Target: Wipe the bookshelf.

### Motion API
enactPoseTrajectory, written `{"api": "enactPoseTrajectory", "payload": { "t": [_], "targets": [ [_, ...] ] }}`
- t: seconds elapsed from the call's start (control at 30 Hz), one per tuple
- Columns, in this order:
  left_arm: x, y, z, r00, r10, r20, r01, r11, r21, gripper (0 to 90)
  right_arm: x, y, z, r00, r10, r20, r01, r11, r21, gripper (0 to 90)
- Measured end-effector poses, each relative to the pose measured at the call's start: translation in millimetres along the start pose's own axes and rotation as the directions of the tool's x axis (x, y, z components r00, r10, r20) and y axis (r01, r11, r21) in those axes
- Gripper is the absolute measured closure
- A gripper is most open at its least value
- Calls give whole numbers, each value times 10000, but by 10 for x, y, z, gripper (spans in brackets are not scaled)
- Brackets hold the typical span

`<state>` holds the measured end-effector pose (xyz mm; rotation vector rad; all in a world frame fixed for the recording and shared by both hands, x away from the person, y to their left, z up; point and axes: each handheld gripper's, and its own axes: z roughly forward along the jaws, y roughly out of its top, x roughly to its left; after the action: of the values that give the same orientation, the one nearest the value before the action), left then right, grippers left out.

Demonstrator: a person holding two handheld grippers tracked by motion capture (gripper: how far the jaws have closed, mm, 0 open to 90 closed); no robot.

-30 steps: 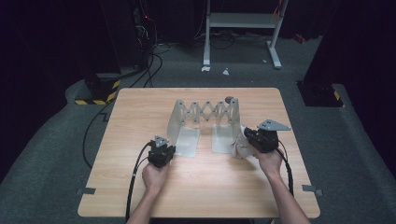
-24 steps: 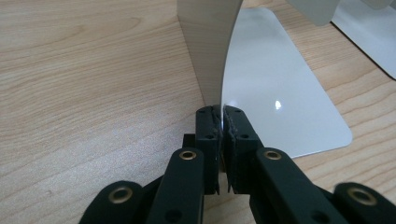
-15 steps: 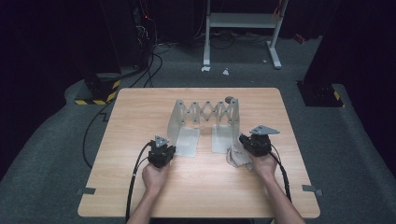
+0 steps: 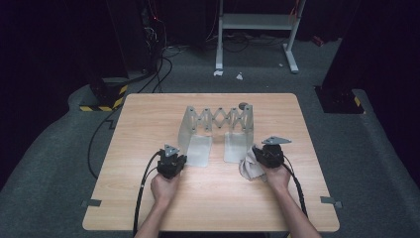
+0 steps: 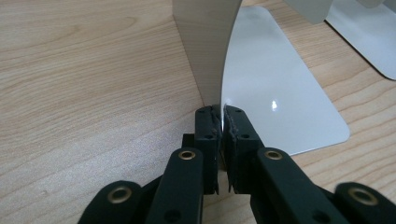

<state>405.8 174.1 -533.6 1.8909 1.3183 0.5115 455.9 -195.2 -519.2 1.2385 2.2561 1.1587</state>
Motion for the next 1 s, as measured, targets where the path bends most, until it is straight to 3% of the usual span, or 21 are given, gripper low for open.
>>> {"api": "enactPoseTrajectory", "payload": {
  "t": [0.13, 0.5, 1.0],
  "targets": [
    [-5, -3, -5, 10000, 29, 1, -29, 10000, 5, 842, -10, 73, -99, 9996, 243, -175, -246, 9996, -157, 860],
    [-21, -17, -19, 10000, 42, 18, -42, 10000, -1, 839, 19, 273, -417, 9994, -56, -340, 20, 9947, -1032, 860],
    [-21, -21, -22, 10000, 17, 61, -17, 10000, 6, 838, 104, 484, -758, 9982, -470, -365, 383, 9772, -2090, 861]
  ]
}}
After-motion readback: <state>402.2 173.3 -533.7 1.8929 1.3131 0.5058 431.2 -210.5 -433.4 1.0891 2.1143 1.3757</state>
